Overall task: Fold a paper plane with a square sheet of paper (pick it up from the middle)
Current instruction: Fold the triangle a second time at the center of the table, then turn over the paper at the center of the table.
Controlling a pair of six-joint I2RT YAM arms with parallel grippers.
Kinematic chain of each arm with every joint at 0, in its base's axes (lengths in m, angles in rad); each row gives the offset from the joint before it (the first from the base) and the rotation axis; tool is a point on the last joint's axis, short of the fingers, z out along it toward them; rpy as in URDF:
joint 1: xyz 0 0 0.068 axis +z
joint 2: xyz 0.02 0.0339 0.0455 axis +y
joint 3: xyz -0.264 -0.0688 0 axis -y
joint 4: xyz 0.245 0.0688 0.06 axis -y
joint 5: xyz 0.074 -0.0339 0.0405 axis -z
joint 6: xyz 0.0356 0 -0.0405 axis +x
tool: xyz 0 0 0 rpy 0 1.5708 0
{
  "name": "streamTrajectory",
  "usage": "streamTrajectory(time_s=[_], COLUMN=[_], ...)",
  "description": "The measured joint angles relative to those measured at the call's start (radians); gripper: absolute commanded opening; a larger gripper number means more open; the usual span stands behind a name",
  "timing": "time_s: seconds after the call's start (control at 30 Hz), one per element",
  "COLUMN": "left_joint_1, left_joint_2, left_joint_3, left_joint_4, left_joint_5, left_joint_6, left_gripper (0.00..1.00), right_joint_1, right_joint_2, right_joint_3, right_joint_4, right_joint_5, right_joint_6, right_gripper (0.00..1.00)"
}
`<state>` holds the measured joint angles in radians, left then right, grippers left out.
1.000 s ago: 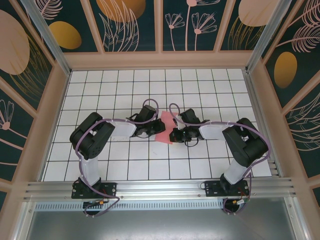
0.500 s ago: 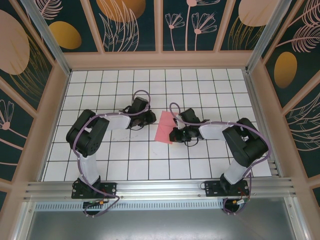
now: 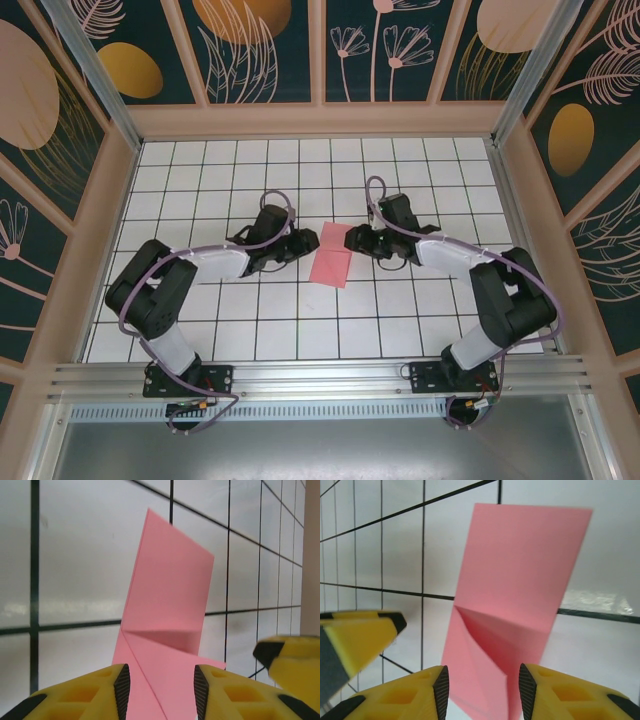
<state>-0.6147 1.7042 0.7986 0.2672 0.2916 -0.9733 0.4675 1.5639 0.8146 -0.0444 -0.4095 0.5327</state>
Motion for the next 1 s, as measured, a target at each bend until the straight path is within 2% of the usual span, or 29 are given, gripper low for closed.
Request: streamTrajectory(time_s=[0.13,0.23,0.4,0.47,0.6,1.0], left_joint_1=[-0.027,-0.043,-0.050,-0.050,-0.050,-0.056], left_joint_2=[0.003,0.024,0.049,0.053,0.059,0.103], left_joint_3=[-0.025,-0.025,-0.025,-0.025,-0.025,-0.023], left_joint_4=[0.056,0.103,0.126,0.129,0.141,0.187], left_joint_5=[0.021,0.027,0.039,0.040,0.042,0.084], left_joint_6=[-0.057,-0.085,-0.110,-0.114,-0.118,-0.121], left_gripper=[0.42,0.42,0.43,0.43,0.44,0.46], right_joint_1=[-0.004,-0.004,-0.004,-0.004,-0.016,-0.052], right_joint_2=[0.055,0.107,0.146,0.150,0.151,0.151], right_joint_3=[0.003,0.015,0.019,0.019,0.019,-0.012], right_joint_4=[-0.003,-0.008,-0.003,0.003,0.021,0.066], right_joint_5=[-0.028,-0.064,-0.111,-0.120,-0.134,-0.142], right_joint_6=[-0.030,-0.052,-0.073,-0.077,-0.074,-0.047], right_gripper=[0.43,0.38,0.16,0.11,0.08,0.07])
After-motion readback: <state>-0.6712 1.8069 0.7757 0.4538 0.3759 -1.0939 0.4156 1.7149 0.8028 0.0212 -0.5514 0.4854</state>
